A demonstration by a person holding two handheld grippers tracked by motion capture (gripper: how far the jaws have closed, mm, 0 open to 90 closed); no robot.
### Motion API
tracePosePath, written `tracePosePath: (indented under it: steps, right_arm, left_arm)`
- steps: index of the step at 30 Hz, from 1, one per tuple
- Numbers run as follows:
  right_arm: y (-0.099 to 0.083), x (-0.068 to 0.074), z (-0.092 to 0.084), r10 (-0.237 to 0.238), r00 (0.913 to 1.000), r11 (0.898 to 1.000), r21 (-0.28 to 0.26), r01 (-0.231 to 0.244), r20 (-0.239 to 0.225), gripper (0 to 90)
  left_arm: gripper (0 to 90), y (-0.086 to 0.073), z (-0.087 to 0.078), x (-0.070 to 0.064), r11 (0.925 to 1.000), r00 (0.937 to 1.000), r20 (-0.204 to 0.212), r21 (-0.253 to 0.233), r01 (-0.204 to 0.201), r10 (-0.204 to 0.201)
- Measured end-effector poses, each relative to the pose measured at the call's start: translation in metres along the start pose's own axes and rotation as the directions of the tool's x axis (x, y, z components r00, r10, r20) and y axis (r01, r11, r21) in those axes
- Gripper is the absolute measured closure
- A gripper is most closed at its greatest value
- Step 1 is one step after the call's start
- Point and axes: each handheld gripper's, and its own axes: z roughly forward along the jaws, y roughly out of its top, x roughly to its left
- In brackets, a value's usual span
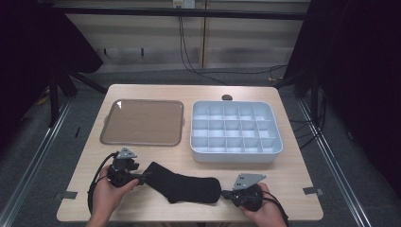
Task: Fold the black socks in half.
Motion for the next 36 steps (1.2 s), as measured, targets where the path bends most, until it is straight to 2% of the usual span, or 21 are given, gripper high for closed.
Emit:
tracePosePath:
  steps: [3, 7, 8, 11, 14, 17, 20, 27, 30, 36]
  right_arm:
    - [0.0, 0.0, 0.0, 0.005, 1.0, 1.0, -0.003, -0.005, -0.002, 90.0]
    - [0.0, 0.0, 0.0, 0.004, 1.0, 1.0, -0.002, -0.004, -0.003, 90.0]
    - [0.0, 0.0, 0.0, 0.004, 1.0, 1.0, -0.001, -0.004, -0.002, 90.0]
    - [0.0, 0.0, 0.0, 0.001, 1.0, 1.0, 0.0, -0.001, -0.001, 90.0]
    - [0.0, 0.001, 0.0, 0.003, 1.0, 1.0, -0.002, -0.003, 0.0, 90.0]
    - [0.0, 0.001, 0.0, 0.003, 1.0, 1.0, -0.002, -0.003, 0.001, 90.0]
    - [0.0, 0.002, 0.001, 0.002, 1.0, 1.0, -0.002, -0.002, 0.002, 90.0]
    - [0.001, 0.003, 0.002, -0.008, 0.9999, 1.0, 0.0, 0.008, 0.015, 90.0]
    - [0.002, 0.003, 0.002, -0.013, 0.9998, 1.0, -0.001, 0.013, 0.015, 90.0]
    - [0.001, 0.002, 0.002, -0.002, 0.9999, 1.0, -0.004, 0.002, 0.011, 90.0]
  left_arm:
    - [41.4, 0.0, 0.001, 0.001, 1.0, 1.0, 0.004, 0.009, -0.001, 0.001]
    - [52.1, 0.0, 0.005, -0.002, 0.9996, 1.0, 0.003, 0.027, 0.003, -0.003]
    - [54.2, 0.002, 0.007, -0.003, 0.999, 1.0, 0.005, 0.045, 0.0, 0.0]
    - [58.1, 0.003, 0.008, -0.004, 0.9982, 0.9999, 0.005, 0.06, -0.01, 0.01]
    - [66.4, 0.004, 0.009, -0.006, 0.9969, 0.9996, 0.027, 0.078, -0.006, 0.004]
    - [71.4, 0.005, 0.009, -0.008, 0.9962, 0.9996, 0.027, 0.088, 0.002, -0.004]
    - [73.7, 0.005, 0.009, -0.007, 0.9953, 0.9989, 0.04, 0.094, 0.022, -0.026]
    - [76.4, 0.007, 0.008, -0.006, 0.9935, 0.998, 0.044, 0.106, 0.041, -0.045]
    - [76.5, 0.008, 0.006, -0.005, 0.9925, 0.9961, 0.055, 0.105, 0.062, -0.068]
    - [77.5, 0.012, -0.002, -0.005, 0.9939, 0.9937, 0.081, 0.085, 0.071, -0.078]
